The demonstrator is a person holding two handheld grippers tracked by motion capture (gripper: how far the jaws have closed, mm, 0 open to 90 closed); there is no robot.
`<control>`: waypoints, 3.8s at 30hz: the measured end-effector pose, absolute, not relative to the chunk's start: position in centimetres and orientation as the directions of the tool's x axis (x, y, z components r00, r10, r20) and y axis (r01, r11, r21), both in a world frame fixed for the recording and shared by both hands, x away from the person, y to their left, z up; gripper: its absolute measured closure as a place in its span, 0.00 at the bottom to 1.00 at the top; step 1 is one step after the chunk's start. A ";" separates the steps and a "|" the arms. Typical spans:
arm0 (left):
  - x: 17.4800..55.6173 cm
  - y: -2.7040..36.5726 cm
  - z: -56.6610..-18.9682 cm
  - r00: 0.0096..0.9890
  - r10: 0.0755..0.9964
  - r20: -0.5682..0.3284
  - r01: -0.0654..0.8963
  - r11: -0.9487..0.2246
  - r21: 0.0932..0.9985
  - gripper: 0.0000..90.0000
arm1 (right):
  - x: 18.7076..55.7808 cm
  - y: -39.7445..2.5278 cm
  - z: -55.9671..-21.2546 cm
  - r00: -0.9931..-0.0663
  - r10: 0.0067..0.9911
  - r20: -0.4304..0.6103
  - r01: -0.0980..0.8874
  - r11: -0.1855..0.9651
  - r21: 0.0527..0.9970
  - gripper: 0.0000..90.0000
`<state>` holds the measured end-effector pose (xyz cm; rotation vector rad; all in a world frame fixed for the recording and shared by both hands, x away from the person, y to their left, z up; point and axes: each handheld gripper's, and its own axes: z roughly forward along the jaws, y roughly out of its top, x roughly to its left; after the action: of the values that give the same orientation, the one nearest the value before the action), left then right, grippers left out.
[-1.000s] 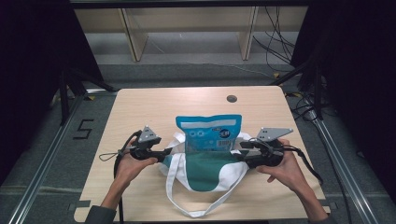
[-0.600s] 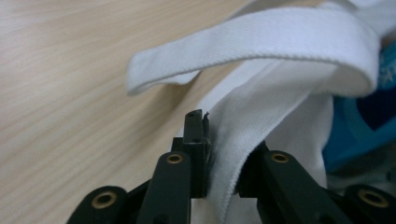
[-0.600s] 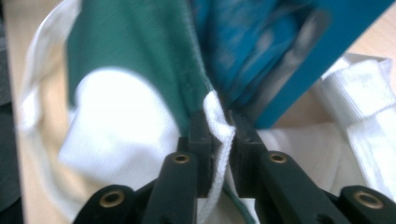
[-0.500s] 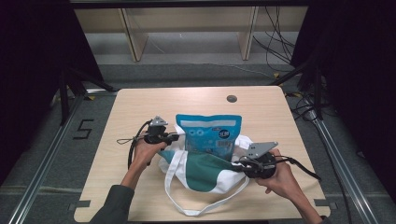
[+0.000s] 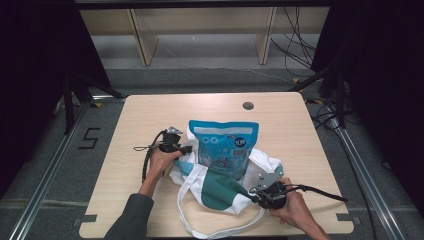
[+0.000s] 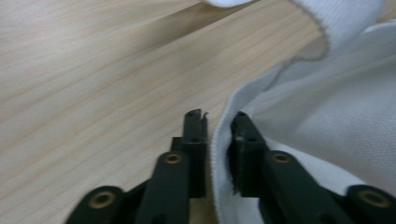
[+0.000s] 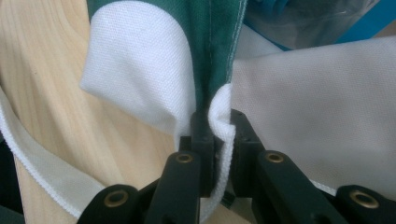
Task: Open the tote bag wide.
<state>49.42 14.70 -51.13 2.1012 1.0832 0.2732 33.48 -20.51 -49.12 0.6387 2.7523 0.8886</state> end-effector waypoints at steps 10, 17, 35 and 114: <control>44.6 16.9 -45.4 0.609 0.775 -0.166 0.560 -0.273 0.782 0.47 | 34.0 -21.1 -48.0 -0.855 0.518 0.003 0.410 0.674 0.615 0.72; 40.2 15.7 -43.9 0.721 0.654 -0.228 0.502 -0.267 0.823 0.45 | 34.3 -23.0 -44.1 -0.849 0.528 0.029 0.366 0.547 0.753 0.62; 38.2 13.1 -45.8 0.837 0.525 -0.152 0.425 -0.452 0.784 0.59 | 42.4 -22.0 -43.7 -0.802 0.590 -0.089 0.356 0.592 0.723 0.90; 39.3 16.1 -44.1 0.651 0.745 -0.148 0.526 -0.301 0.796 0.48 | 34.4 -21.7 -48.9 -0.880 0.472 0.055 0.401 0.675 0.619 0.90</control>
<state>39.28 16.05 -44.09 1.9818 0.9915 0.3119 34.42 -21.68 -48.85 0.7260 2.7743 0.9846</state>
